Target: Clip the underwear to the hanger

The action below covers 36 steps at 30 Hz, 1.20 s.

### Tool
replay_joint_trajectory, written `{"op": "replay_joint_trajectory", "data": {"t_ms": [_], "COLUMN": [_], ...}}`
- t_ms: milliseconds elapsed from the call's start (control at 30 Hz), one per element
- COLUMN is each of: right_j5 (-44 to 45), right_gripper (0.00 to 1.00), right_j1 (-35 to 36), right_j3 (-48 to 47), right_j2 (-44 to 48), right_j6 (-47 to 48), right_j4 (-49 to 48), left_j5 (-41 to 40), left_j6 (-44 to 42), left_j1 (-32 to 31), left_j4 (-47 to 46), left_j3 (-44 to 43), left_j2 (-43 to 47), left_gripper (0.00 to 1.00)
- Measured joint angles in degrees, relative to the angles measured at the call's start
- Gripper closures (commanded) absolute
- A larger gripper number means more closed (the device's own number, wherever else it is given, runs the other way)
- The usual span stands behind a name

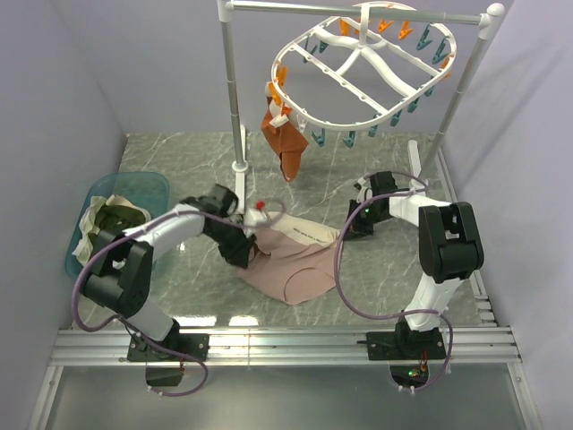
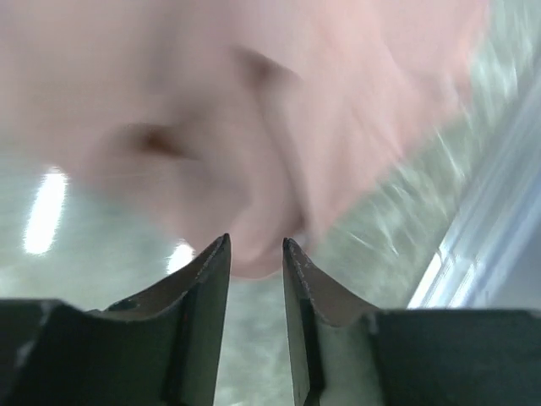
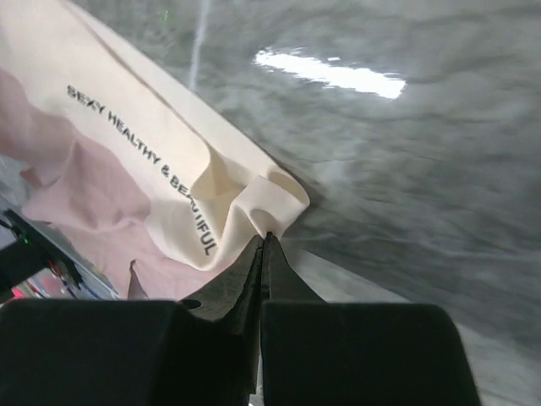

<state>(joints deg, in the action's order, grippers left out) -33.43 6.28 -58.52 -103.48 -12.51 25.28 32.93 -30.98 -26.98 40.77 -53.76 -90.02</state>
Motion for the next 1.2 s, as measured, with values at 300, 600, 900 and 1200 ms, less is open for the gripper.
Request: {"op": "replay_joint_trajectory", "data": {"t_ms": [300, 600, 900, 1200], "right_j5": [-0.3, 0.7, 1.3, 1.0], "right_gripper": [0.68, 0.49, 0.49, 0.49], "right_j1": [2.3, 1.4, -1.4, -1.6], "right_j3": [-2.2, -2.1, -2.1, -2.1], "right_j2": [-0.5, -0.5, -0.5, -0.5], "right_j6": [0.3, -0.4, -1.5, -2.2], "right_j4": [0.5, 1.4, 1.7, 1.6], "left_j5": [-4.7, -10.3, -6.6, -4.0], "left_j6": [16.5, 23.8, 28.3, 27.1], "left_j1": [6.1, 5.0, 4.7, 5.6], "left_j4": [-13.6, -17.9, -16.7, -25.2], "left_j3": [-14.3, -21.7, -27.0, -13.9], "left_j2": [-4.3, -18.9, -25.9, -11.8], "left_gripper": [0.54, 0.44, 0.80, 1.00]}}
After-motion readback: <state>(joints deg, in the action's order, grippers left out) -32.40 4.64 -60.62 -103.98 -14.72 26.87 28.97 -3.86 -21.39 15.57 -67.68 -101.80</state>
